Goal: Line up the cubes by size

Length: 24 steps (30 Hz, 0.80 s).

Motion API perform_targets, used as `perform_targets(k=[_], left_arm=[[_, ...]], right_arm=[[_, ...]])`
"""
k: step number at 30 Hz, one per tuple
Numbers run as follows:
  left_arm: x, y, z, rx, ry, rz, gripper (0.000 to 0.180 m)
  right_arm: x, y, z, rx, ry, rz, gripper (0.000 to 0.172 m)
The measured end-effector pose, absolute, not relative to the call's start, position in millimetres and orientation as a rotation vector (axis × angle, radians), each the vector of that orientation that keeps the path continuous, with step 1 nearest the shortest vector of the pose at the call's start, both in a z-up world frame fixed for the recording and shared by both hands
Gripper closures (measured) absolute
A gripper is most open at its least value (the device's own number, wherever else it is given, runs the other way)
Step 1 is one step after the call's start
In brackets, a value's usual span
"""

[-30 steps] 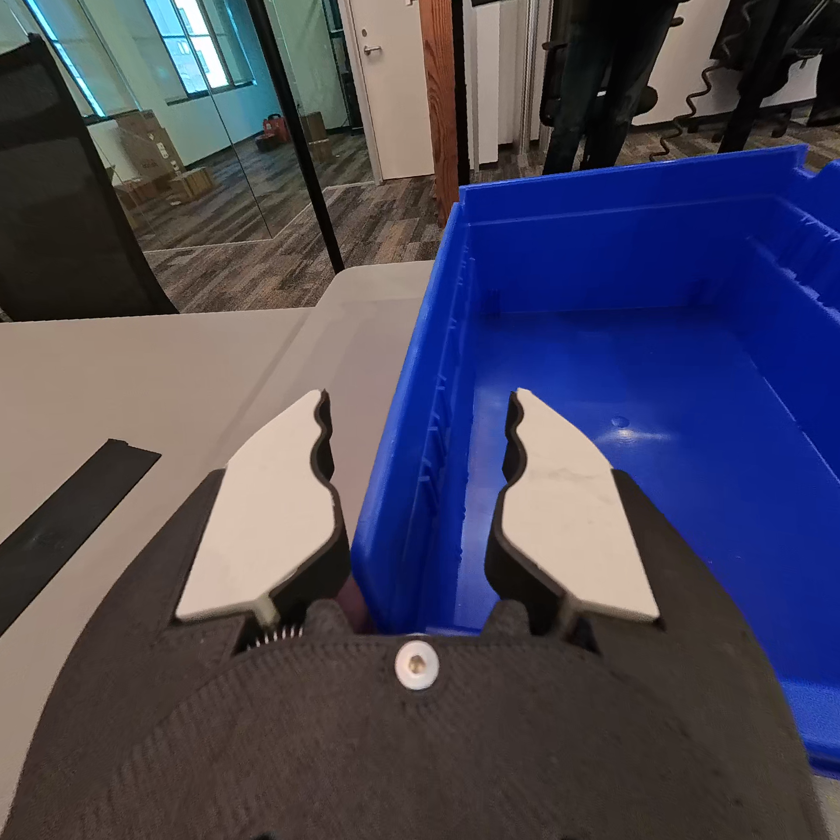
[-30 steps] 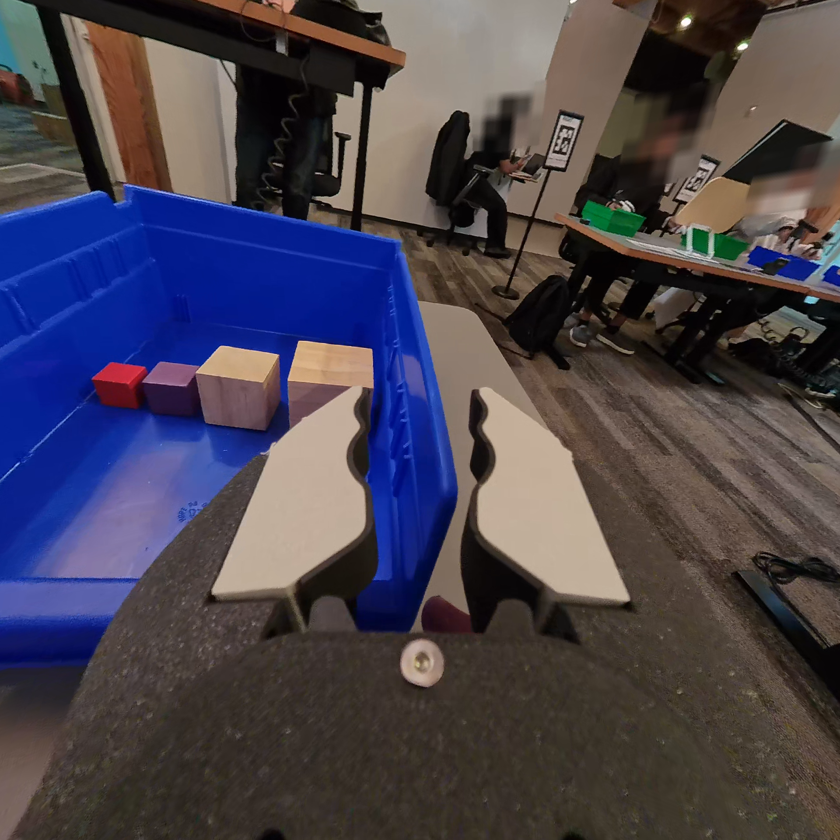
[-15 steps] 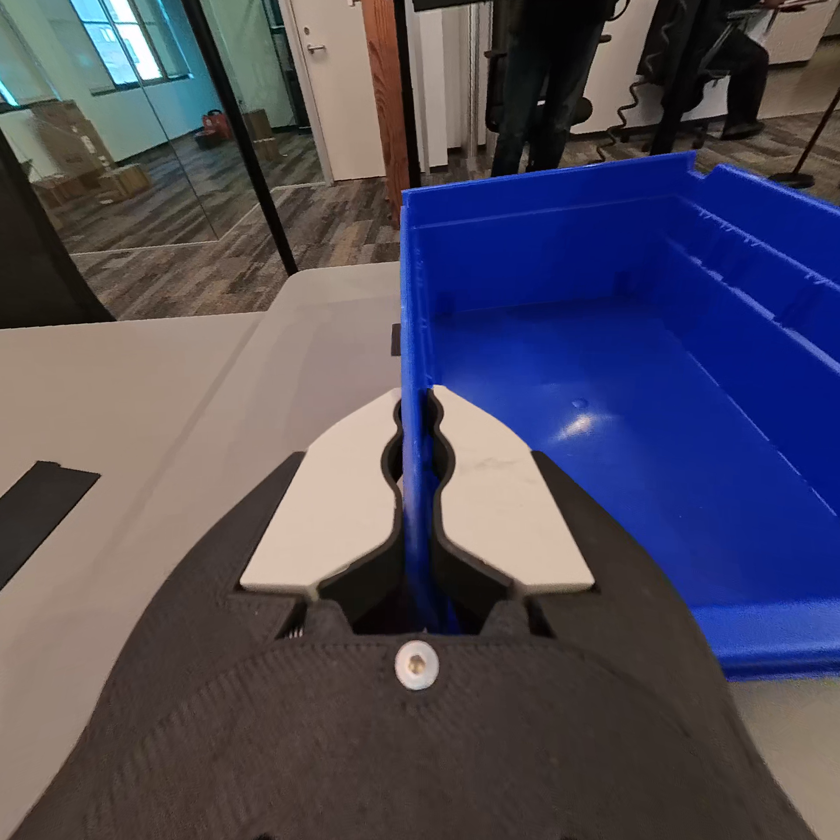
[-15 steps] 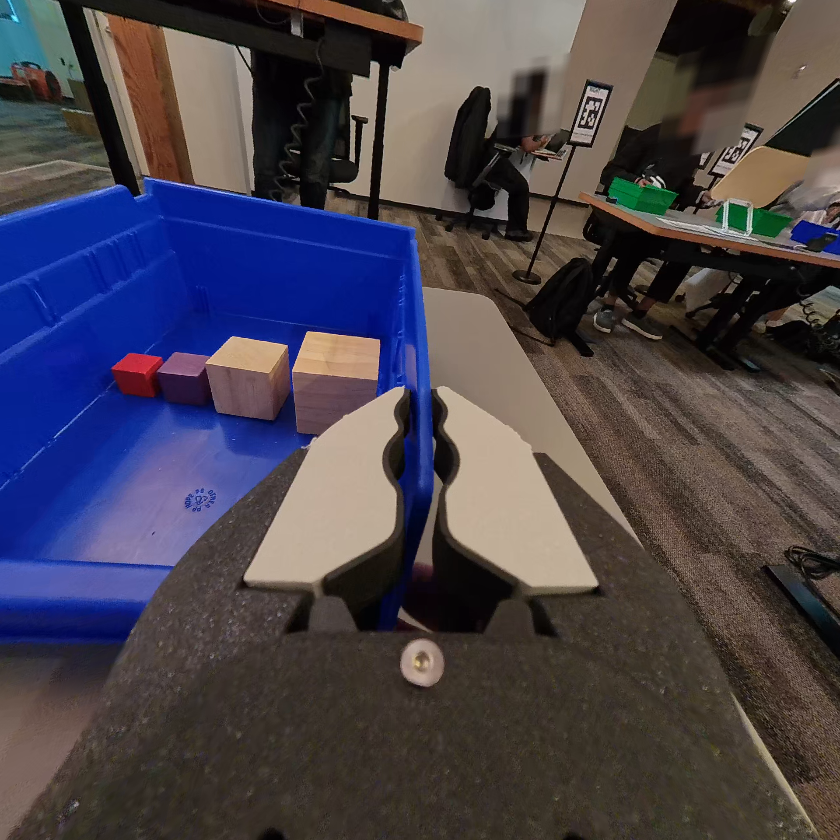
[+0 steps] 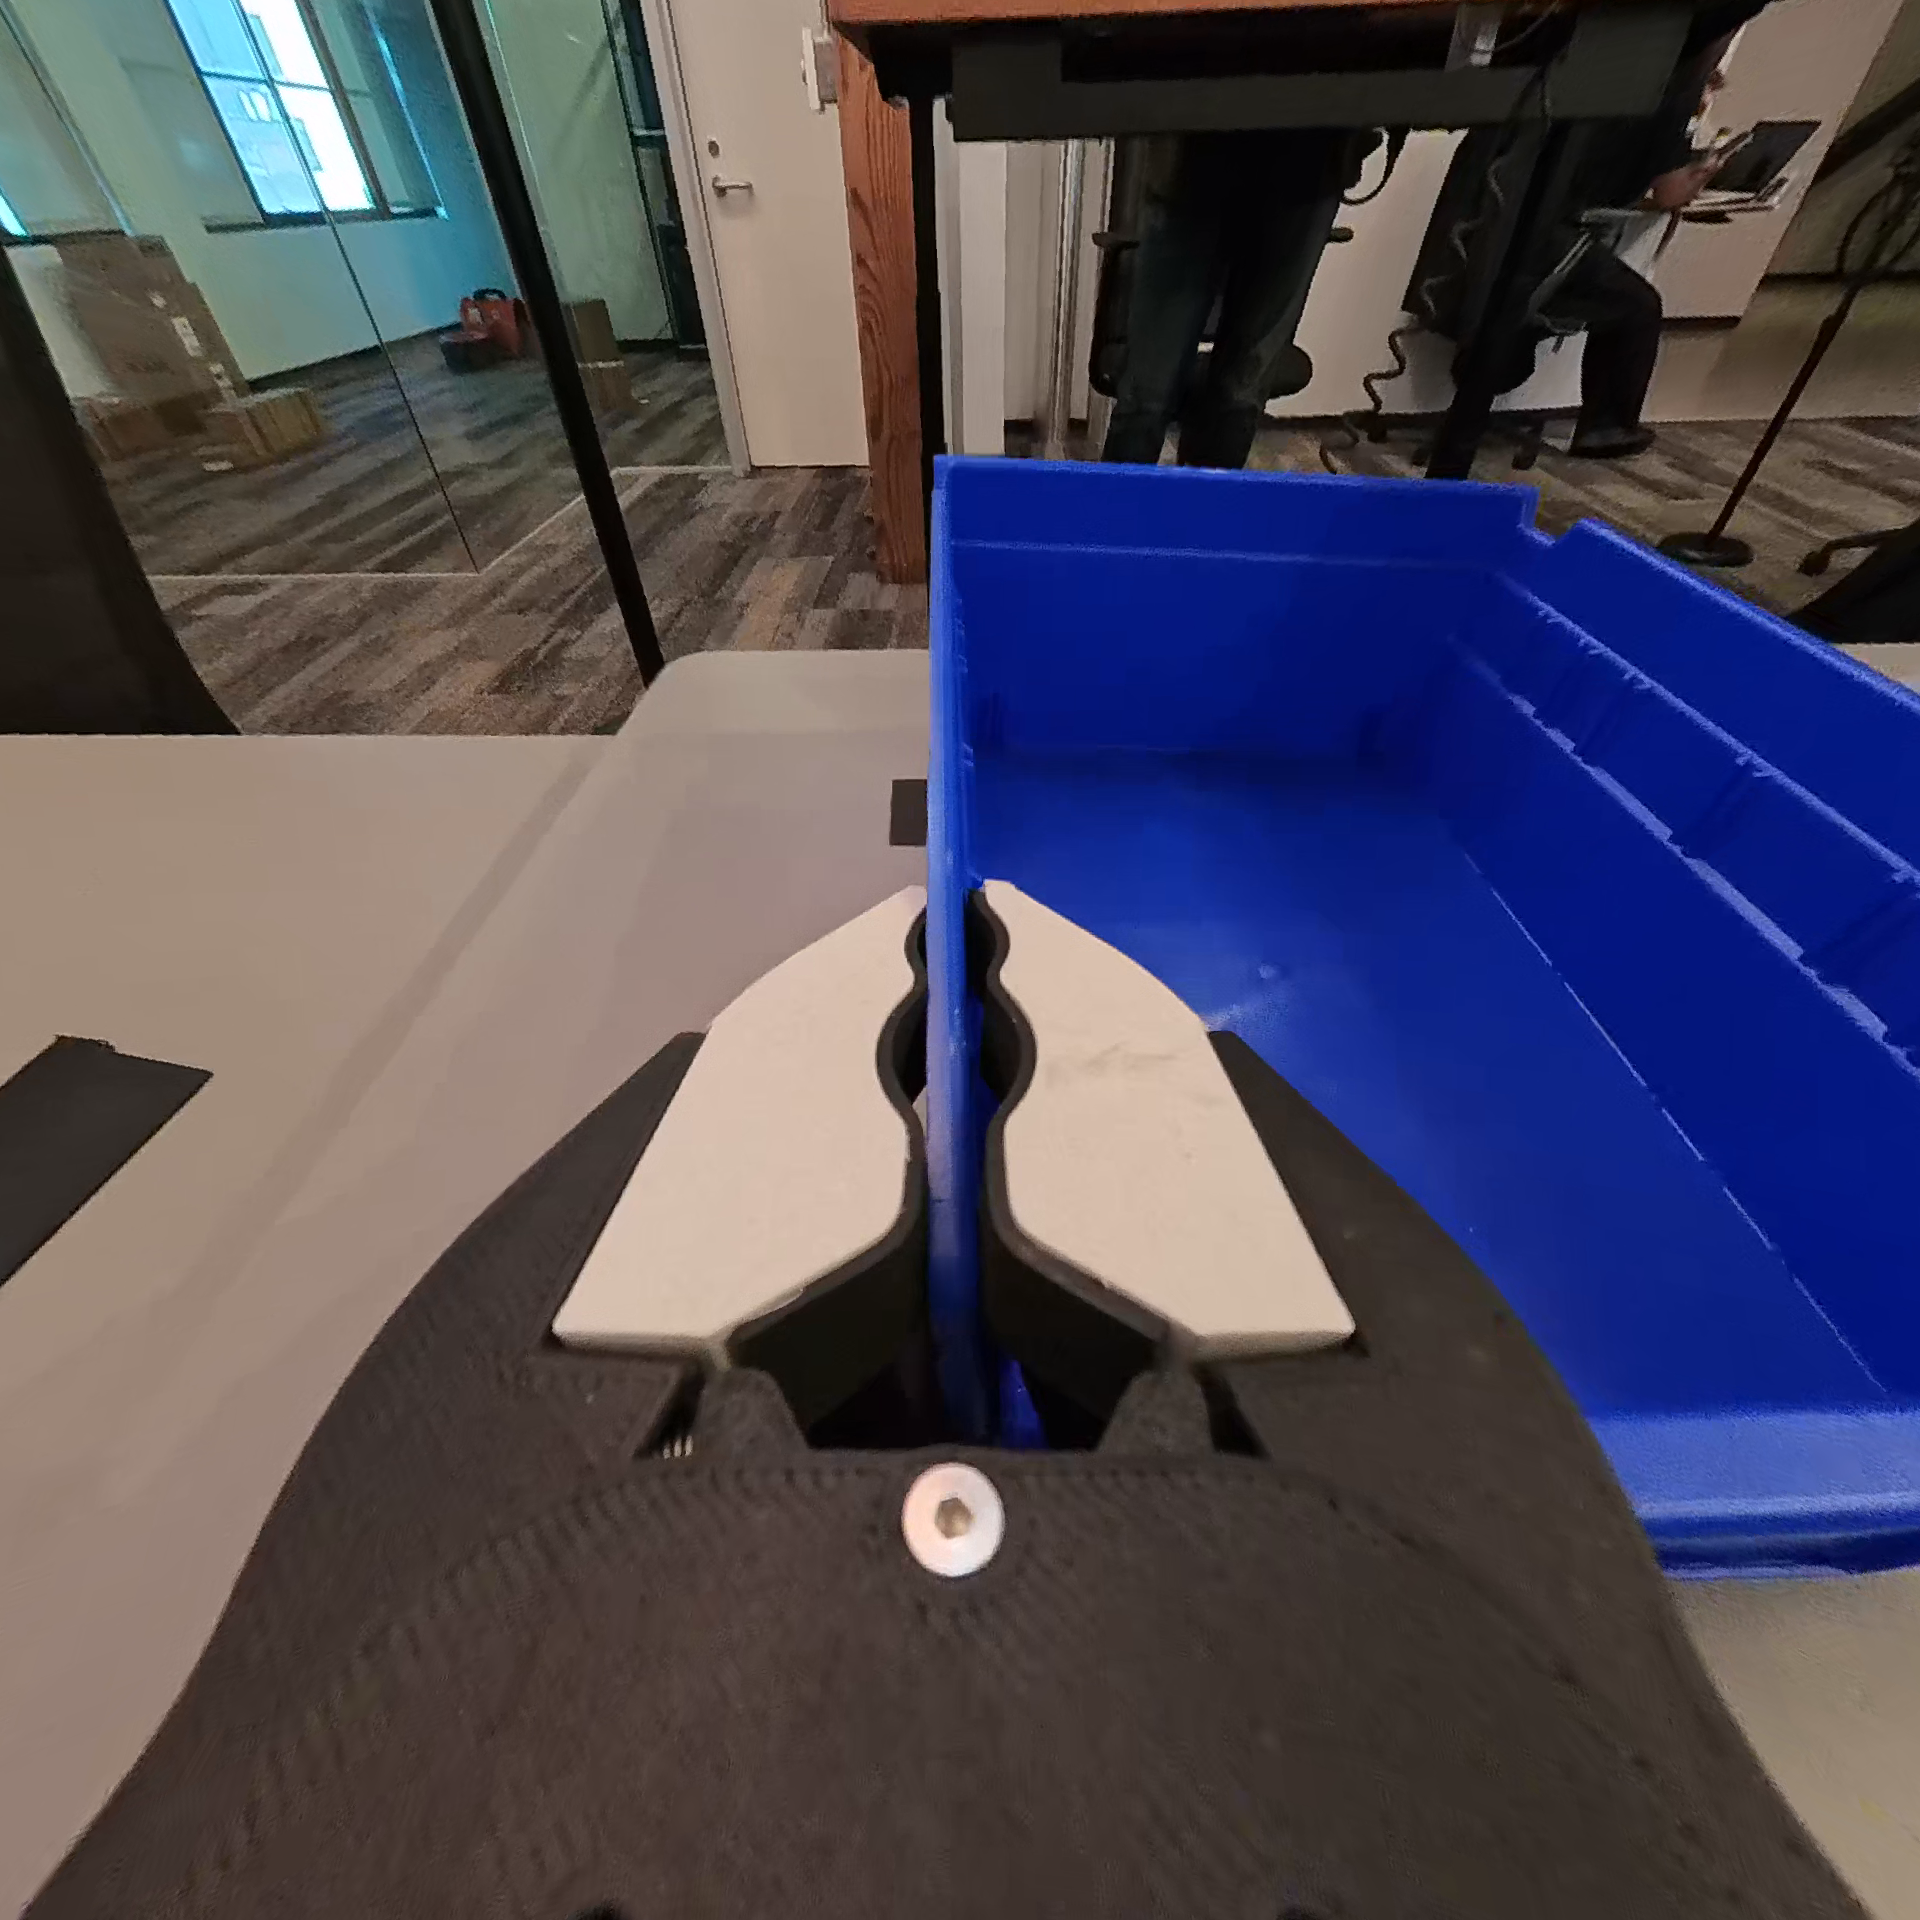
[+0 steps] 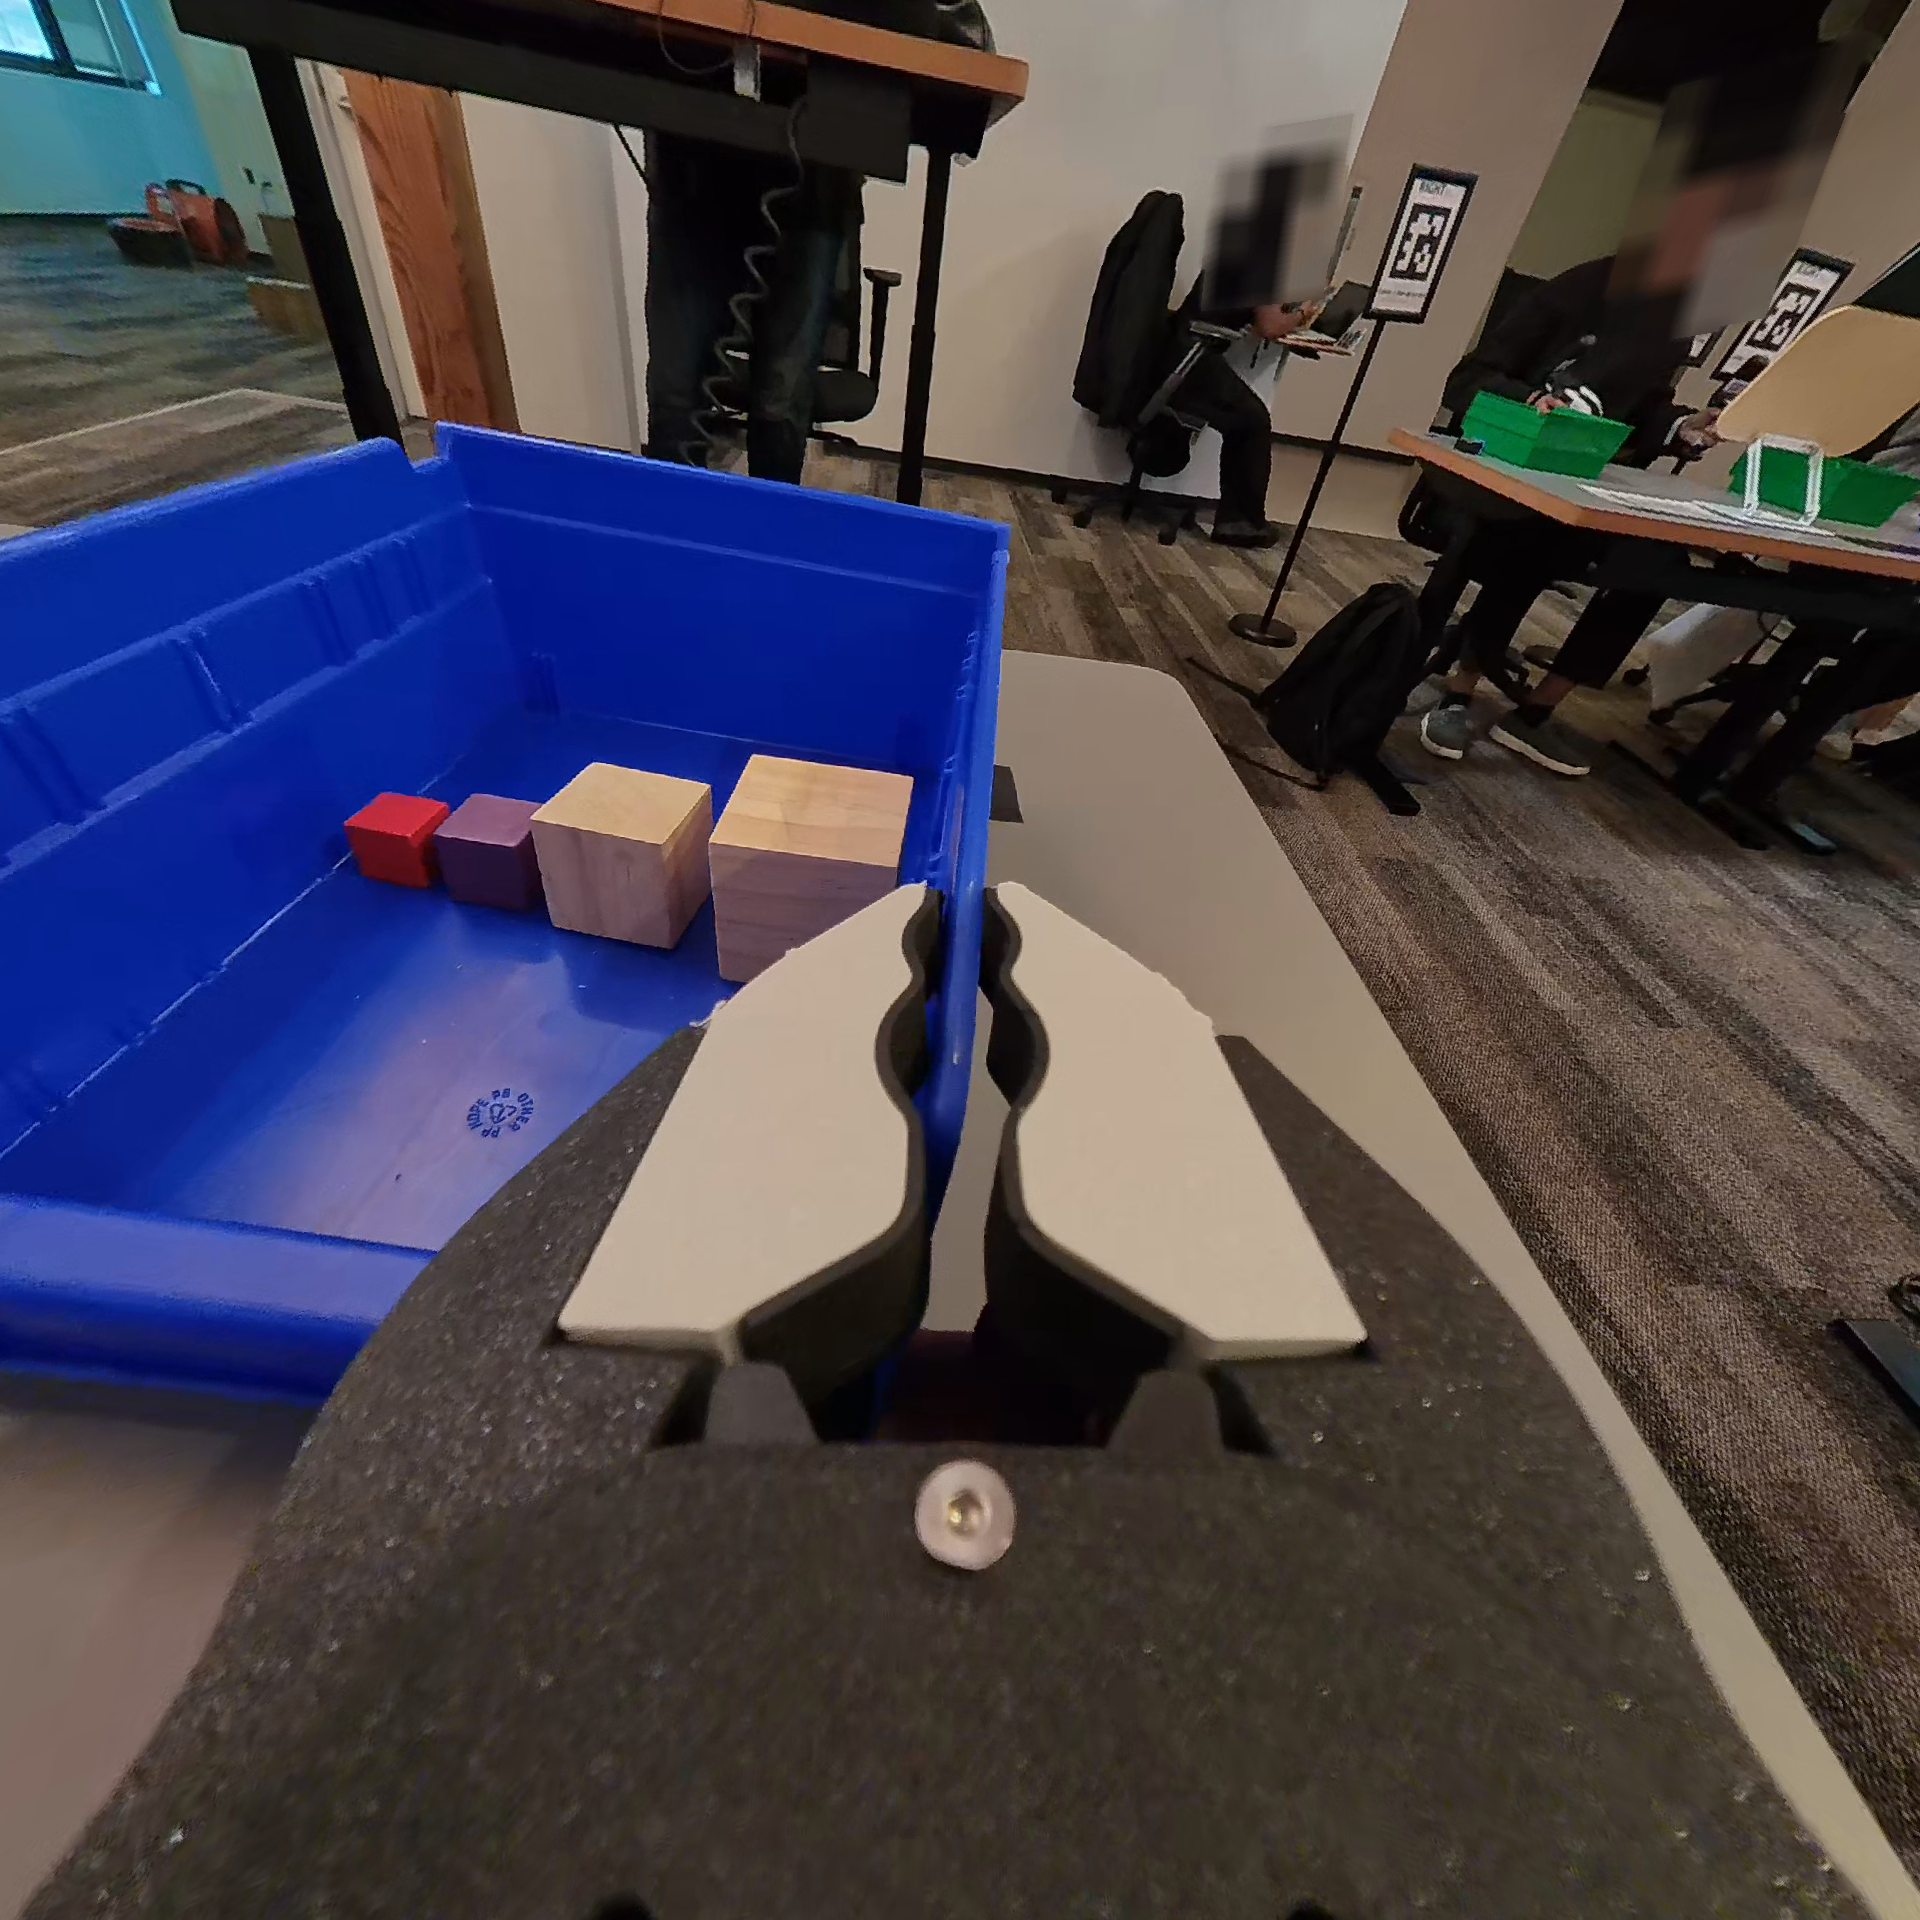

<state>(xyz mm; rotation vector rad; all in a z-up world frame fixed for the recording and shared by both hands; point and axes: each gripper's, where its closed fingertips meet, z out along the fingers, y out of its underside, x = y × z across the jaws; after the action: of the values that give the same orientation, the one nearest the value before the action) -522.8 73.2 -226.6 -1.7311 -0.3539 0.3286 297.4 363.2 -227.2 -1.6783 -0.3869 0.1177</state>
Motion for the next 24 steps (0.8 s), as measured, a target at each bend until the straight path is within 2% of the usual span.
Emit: perform_targets(k=[24], left_arm=[[-542.0,10.0,-167.2,-1.545,-0.47,0.393,0.177]], right_arm=[[262.8,245.7,-228.3,-1.668,-0.541,0.327,0.167]])
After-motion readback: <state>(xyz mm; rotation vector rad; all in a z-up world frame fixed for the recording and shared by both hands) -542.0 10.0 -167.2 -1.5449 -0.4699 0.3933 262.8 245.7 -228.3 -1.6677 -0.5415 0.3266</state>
